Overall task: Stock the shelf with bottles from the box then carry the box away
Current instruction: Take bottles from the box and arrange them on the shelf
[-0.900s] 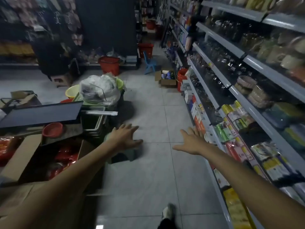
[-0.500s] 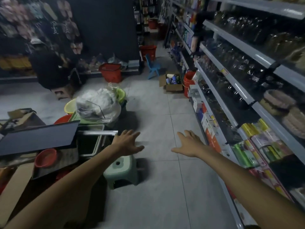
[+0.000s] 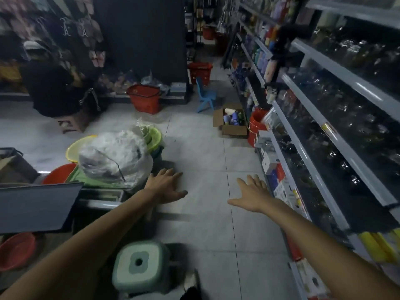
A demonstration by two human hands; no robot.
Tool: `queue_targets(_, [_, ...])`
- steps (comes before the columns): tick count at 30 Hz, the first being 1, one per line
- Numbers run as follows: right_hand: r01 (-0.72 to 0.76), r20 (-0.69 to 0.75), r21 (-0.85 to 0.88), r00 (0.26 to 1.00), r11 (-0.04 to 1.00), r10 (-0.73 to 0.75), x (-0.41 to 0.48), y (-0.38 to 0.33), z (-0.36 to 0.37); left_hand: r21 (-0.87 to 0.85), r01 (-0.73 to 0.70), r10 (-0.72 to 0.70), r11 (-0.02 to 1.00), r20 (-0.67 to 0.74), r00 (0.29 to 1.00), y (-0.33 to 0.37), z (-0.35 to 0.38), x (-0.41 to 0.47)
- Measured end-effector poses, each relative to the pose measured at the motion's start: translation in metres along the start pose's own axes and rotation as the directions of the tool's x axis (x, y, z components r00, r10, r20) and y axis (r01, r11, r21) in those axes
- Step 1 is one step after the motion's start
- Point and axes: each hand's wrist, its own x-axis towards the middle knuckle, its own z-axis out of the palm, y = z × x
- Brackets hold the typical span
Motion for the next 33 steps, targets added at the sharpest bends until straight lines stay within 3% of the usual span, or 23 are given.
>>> queue_targets(4, [-0.044,0.029,0.002,0.999,0.999,0.044,0.088,-0.013,-0.048,-0.063,0.021,-0.020,0.998,0.003,1.000,-0.045,-0.033,0.093])
queue_targets(13, [-0.057,-0.022,0.044,0.998,0.997,0.058,0.257,-0.018,-0.141,0.009,0.002,-0.002,1.000,-0.017,1.000,-0.111,-0.106,0.291])
queue_targets(22, [-0.079,0.026,0.057,0.997,0.995,0.078,0.466,0.040,-0.202,0.037,-0.018,0.016,0.999,0.038,0.999,-0.121,-0.125,0.515])
queue_targets(33, [-0.039,0.067,0.039,0.997,0.998,0.036,0.693,0.077,-0.318,0.059,-0.042,0.040,0.997,0.031,0.999,-0.134,-0.206,0.748])
